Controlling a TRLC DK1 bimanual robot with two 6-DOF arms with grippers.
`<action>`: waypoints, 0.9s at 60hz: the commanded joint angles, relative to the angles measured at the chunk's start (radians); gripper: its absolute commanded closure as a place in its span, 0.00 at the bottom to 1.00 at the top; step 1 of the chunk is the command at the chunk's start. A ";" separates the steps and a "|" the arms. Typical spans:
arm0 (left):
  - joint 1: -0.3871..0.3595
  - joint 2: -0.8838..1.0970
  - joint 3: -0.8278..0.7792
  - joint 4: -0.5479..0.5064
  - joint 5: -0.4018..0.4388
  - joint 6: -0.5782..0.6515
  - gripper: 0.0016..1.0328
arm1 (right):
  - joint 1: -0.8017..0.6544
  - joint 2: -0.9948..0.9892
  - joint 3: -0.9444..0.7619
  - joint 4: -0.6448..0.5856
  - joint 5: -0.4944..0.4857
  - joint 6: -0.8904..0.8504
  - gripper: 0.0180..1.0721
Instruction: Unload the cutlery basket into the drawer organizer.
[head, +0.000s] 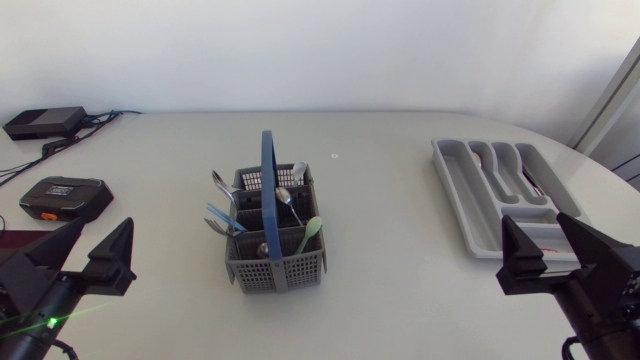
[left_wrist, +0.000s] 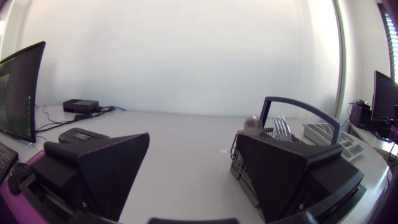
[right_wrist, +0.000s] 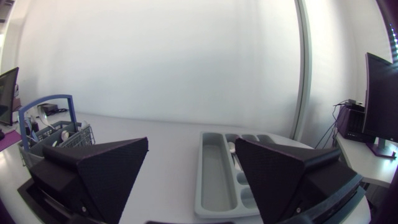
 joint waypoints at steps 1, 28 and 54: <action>0.001 0.096 0.083 0.019 0.001 -0.039 0.05 | 0.039 0.071 0.033 0.036 0.026 0.016 0.05; -0.043 0.463 0.299 0.034 -0.007 -0.051 0.07 | 0.174 0.606 0.277 0.156 0.033 0.017 0.05; 0.000 0.843 0.563 -0.285 0.203 0.113 0.17 | 0.416 0.934 0.550 -0.125 0.041 0.005 0.05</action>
